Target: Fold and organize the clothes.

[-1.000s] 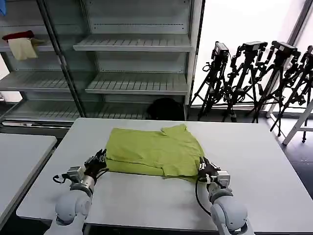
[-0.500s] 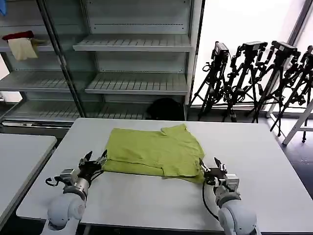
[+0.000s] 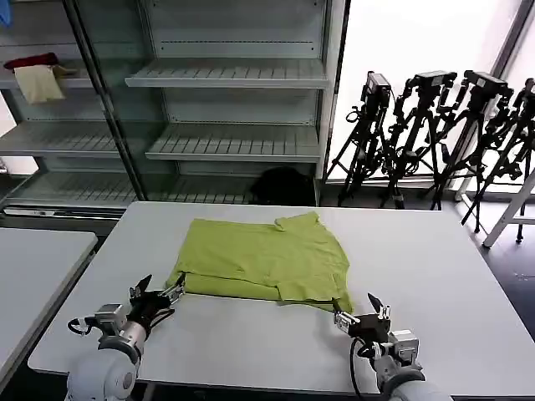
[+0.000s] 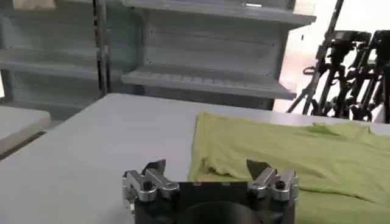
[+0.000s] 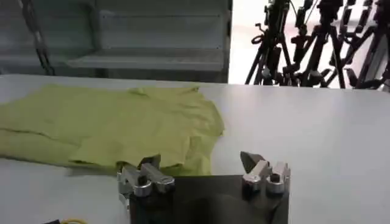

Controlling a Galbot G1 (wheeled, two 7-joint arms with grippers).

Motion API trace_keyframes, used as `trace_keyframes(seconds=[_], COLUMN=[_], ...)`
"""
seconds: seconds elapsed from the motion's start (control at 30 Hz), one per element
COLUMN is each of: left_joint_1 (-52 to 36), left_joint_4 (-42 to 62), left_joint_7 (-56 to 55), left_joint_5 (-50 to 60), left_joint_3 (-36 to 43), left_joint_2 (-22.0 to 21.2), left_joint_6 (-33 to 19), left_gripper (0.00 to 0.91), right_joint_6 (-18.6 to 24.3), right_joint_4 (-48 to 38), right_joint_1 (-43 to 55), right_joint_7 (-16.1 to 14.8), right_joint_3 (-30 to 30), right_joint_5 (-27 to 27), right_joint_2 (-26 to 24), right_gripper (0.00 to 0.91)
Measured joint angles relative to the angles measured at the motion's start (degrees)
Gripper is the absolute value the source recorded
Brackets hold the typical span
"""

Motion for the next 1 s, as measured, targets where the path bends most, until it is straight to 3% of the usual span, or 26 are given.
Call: trace_keyframes(seconds=[0.4, 0.6, 0.67, 0.7, 1.0], left_joint_1=[-0.2, -0.3, -0.5, -0.5, -1.5], left_joint_4=[0.8, 2.0, 2.3, 2.5, 3.8], left_joint_7=[-0.3, 0.1, 0.3, 0.3, 1.0], left_joint_5=[0.2, 1.1, 1.5, 1.6, 3.4], left_joint_3=[0.2, 0.7, 0.9, 1.0, 2.1], left_joint_2=[0.0, 0.4, 0.4, 0.4, -0.1], left_joint_6=[1.1, 1.5, 1.5, 1.5, 1.9], left_gripper=[0.907, 0.897, 0.816, 0.766, 0.453], right_joint_6=[-0.1, -0.1, -0.1, -0.1, -0.1], right_joint_4=[-0.9, -2.2, -2.6, -2.7, -4.0], right_joint_1=[-0.5, -0.2, -0.3, -0.3, 0.3], right_joint_7=[-0.4, -0.5, -0.7, -0.7, -0.9], right_joint_3=[-0.9, -1.0, -1.0, -1.0, -1.2], right_joint_5=[-1.8, -2.2, -2.3, -2.4, -2.8], right_joint_2=[0.4, 0.6, 0.6, 0.6, 0.7], right_gripper=[0.796, 0.574, 0.504, 0.423, 0.423])
